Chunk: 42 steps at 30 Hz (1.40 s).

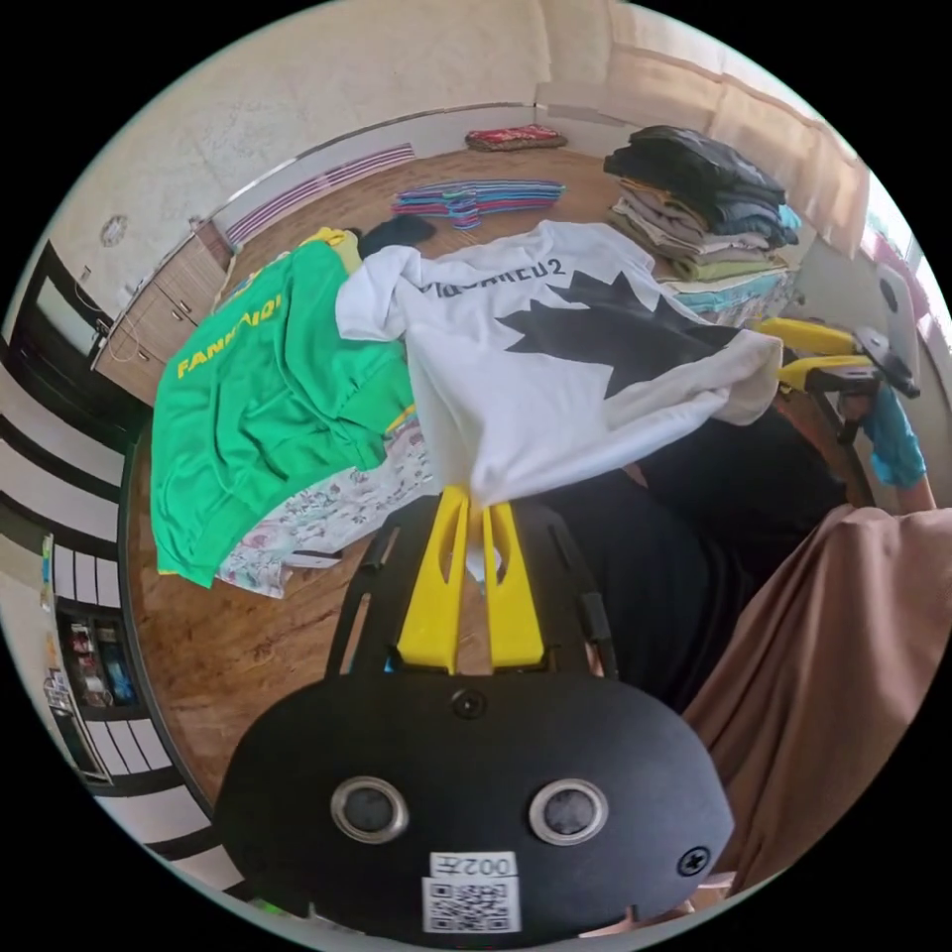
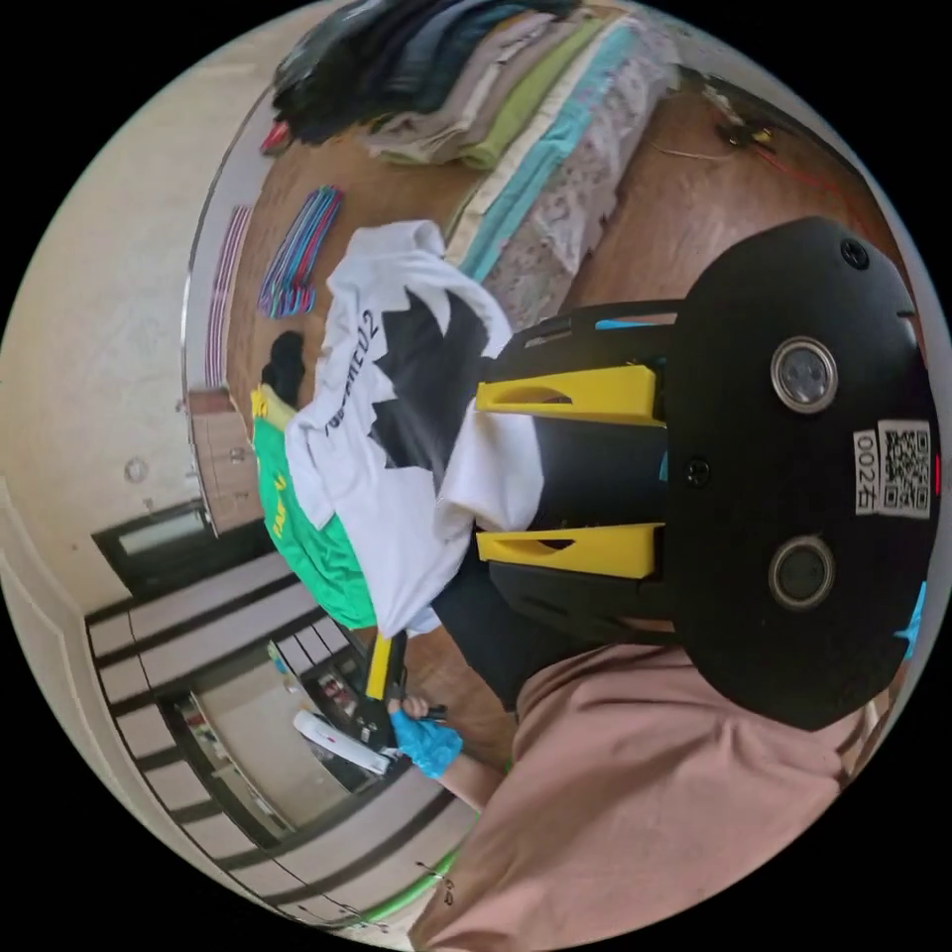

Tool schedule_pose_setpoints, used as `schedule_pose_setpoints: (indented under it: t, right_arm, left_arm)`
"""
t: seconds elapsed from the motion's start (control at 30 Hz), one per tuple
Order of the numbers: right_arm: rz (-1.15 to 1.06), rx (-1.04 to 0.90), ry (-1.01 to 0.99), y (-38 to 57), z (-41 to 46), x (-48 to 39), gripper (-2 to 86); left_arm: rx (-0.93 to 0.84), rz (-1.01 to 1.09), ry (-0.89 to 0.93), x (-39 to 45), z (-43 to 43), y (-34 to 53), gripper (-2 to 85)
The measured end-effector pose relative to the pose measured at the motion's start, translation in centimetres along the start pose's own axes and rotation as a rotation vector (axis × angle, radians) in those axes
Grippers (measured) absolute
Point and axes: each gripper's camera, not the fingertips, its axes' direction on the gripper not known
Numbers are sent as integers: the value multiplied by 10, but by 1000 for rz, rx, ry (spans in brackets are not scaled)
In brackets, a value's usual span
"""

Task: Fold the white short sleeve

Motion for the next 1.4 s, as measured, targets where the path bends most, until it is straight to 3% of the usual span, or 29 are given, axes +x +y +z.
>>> schedule_pose_setpoints:
  t: [0.13, 0.27, 0.43, 0.6, 0.77, 0.97, 1.13, 1.27, 1.4]
  right_arm:
    - [156, 10, 35, 22, 6, 6, 159]
    - [180, -7, -11, 19, 15, 5, 104]
    - [66, 9, 61, 9, 2, -3, 46]
    - [-35, 66, 120, -1, -56, -4, 24]
    - [-204, -155, 118, -6, -79, -6, 23]
    - [-165, -299, 61, 15, -54, 2, 66]
    - [-114, -205, 93, 14, -70, 12, 76]
    - [-116, -128, 126, 4, -68, 5, 76]
    - [-111, -72, 22, -5, -45, -5, 75]
  left_arm:
    - [15, 3, 40, -6, 13, 14, 36]
    - [-21, 3, 51, -12, 37, 25, 44]
    - [16, -10, 48, -23, 44, 33, -3]
    - [75, 95, 79, -27, -3, 41, -8]
    - [22, 219, 146, -21, -17, 43, -9]
    - [-134, 188, 152, -28, 16, 54, 8]
    - [-187, 108, 81, -63, 10, 58, 24]
    - [-75, 52, 46, -78, -7, 43, 25]
    - [11, 75, 116, -58, 8, 16, 30]
